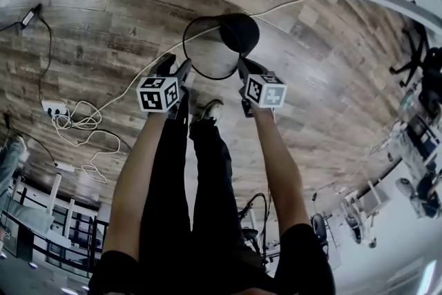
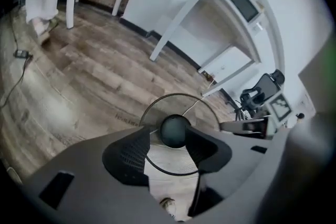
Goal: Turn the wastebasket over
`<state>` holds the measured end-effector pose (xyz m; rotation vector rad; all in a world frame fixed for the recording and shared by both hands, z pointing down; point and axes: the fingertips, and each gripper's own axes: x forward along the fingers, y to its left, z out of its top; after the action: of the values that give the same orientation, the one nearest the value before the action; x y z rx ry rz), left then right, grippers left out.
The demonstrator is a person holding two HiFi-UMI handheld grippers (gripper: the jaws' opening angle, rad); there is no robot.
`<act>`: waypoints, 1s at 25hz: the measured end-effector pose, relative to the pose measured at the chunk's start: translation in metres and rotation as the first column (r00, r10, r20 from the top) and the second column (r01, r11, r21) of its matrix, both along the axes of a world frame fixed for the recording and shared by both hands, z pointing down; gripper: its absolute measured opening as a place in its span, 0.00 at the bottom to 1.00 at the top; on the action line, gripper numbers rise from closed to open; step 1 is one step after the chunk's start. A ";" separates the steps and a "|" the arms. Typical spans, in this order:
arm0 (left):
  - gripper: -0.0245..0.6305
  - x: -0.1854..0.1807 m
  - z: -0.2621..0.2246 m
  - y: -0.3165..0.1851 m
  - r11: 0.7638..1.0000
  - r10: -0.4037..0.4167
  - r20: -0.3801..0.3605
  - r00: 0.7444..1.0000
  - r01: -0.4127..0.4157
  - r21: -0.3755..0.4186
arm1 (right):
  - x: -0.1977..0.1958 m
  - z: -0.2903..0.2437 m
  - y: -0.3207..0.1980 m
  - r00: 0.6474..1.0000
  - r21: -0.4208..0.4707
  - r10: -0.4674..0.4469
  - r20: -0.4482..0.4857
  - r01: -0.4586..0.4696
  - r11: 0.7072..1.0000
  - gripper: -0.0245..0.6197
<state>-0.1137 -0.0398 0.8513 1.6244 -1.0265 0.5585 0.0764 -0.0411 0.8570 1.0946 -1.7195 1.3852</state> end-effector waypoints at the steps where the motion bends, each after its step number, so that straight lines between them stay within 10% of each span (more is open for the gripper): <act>1: 0.41 -0.003 0.027 0.004 0.999 -0.007 0.010 1.000 0.007 -0.044 | -0.001 -0.001 0.004 1.000 -0.003 -0.004 0.004 0.004 1.000 0.10; 8: 0.42 0.007 0.152 0.049 0.964 0.078 0.020 0.997 -0.071 -0.255 | 0.005 0.003 0.023 0.999 -0.004 -0.038 0.023 0.038 0.999 0.09; 10: 0.25 0.019 0.165 0.064 0.951 0.123 0.003 0.992 -0.117 -0.285 | 0.006 0.003 0.025 0.998 0.003 -0.054 0.025 0.054 0.999 0.09; 25: 0.11 0.042 0.125 0.053 0.952 0.173 0.010 0.985 -0.164 -0.260 | 0.065 0.032 0.077 0.994 -0.063 0.097 0.044 -0.094 0.994 0.09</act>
<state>-0.0718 0.0131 0.9763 1.4814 -0.8052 0.8026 0.1415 0.0357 0.8889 1.1316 -1.6654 1.5236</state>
